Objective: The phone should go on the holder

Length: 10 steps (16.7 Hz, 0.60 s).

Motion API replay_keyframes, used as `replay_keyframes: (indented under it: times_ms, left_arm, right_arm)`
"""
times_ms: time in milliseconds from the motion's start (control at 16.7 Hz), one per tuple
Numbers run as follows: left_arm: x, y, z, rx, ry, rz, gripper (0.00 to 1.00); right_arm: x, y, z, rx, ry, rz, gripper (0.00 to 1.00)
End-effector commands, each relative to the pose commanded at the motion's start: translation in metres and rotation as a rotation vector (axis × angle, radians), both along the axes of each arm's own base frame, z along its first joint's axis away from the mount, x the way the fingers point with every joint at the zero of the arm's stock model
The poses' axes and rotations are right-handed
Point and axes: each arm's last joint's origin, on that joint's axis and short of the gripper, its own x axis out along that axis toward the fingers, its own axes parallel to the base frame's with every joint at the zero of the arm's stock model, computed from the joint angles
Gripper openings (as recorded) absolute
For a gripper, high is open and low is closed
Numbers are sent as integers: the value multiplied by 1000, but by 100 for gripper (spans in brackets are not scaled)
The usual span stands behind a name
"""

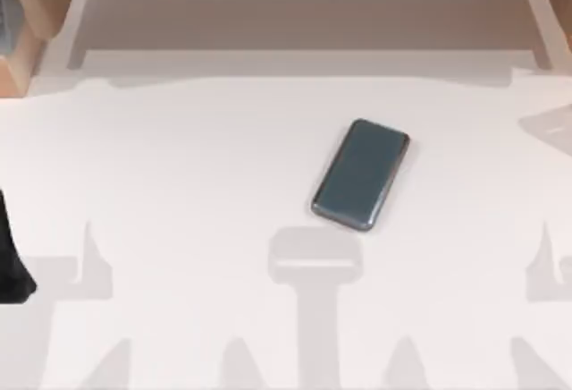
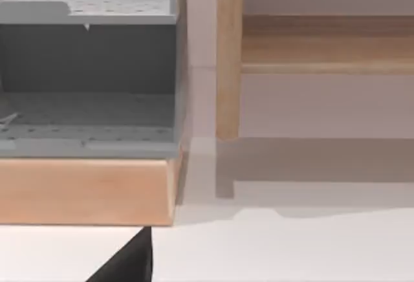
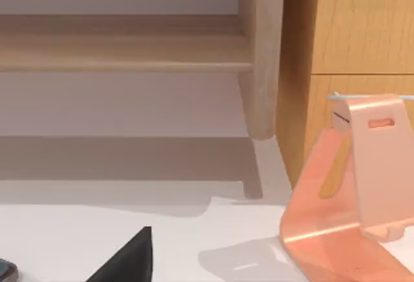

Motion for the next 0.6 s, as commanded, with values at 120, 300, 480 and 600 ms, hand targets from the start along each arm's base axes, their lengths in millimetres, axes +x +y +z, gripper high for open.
replay_keyframes:
  times_ms: [120,300,480,600]
  left_arm:
    - [0,0,0,0,0,0,100]
    - [0,0,0,0,0,0,100]
    - [0,0,0,0,0,0,100]
    - [0,0,0,0,0,0,100]
  right_arm:
    - [0,0,0,0,0,0,100]
    - [1,1,7,40,46,5,100]
    - [7,3,27,138,169,8,100]
    - [17,5,44,220,292,-1,100]
